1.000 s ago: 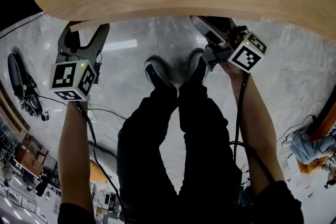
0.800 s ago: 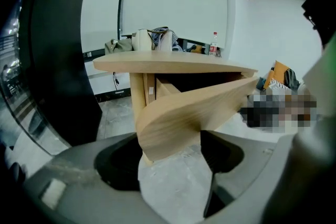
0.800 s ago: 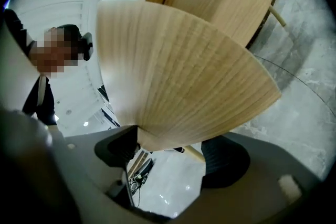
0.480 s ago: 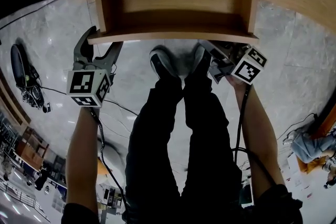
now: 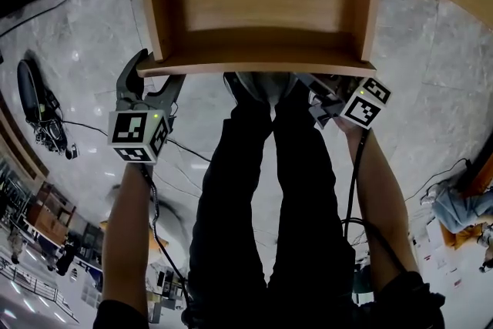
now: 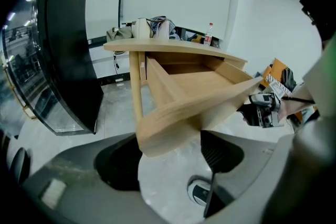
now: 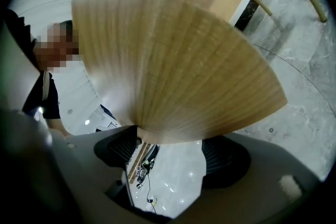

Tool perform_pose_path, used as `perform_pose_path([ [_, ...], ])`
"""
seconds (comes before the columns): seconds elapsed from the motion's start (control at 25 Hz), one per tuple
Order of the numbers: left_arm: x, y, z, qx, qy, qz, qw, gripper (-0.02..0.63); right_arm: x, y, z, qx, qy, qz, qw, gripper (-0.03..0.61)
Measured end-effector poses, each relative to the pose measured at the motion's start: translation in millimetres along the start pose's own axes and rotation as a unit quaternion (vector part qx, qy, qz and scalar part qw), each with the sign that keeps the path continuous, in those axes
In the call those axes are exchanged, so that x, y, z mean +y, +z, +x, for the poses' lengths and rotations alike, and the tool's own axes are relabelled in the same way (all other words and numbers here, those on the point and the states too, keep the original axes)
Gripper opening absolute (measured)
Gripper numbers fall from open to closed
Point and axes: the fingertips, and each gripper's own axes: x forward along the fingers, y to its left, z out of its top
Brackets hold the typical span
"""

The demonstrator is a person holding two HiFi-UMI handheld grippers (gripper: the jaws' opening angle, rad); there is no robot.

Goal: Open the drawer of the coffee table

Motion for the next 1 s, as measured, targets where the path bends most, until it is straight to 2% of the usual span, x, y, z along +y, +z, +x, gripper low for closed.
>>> perform_pose_path([
  [0.16, 3.5, -3.0, 3.8, 0.005, 0.005, -0.002, 1.0000, 0.356, -1.3, -1.2, 6.2, 0.009, 0.004, -0.006, 1.000, 0.396],
  [0.4, 3.9, -11.9, 10.7, 0.027, 0.010, -0.011, 0.9995, 0.362, -14.6, -8.4, 5.5, 0.033, -0.026, -0.012, 0.999, 0.410],
  [0.52, 5.5, -15.0, 16.8, 0.035, 0.010, -0.015, 0.9992, 0.362, -17.8, -9.7, 9.7, 0.039, -0.024, -0.012, 0.999, 0.410],
  [0.84, 7.4, -16.9, 25.2, 0.036, 0.014, -0.018, 0.9991, 0.362, -25.9, -11.5, 10.8, 0.046, -0.042, -0.010, 0.998, 0.400],
  [1.0, 5.0, -18.9, 23.0, 0.037, 0.007, -0.009, 0.9993, 0.362, -26.5, -26.8, -1.7, 0.081, -0.061, -0.008, 0.995, 0.391],
])
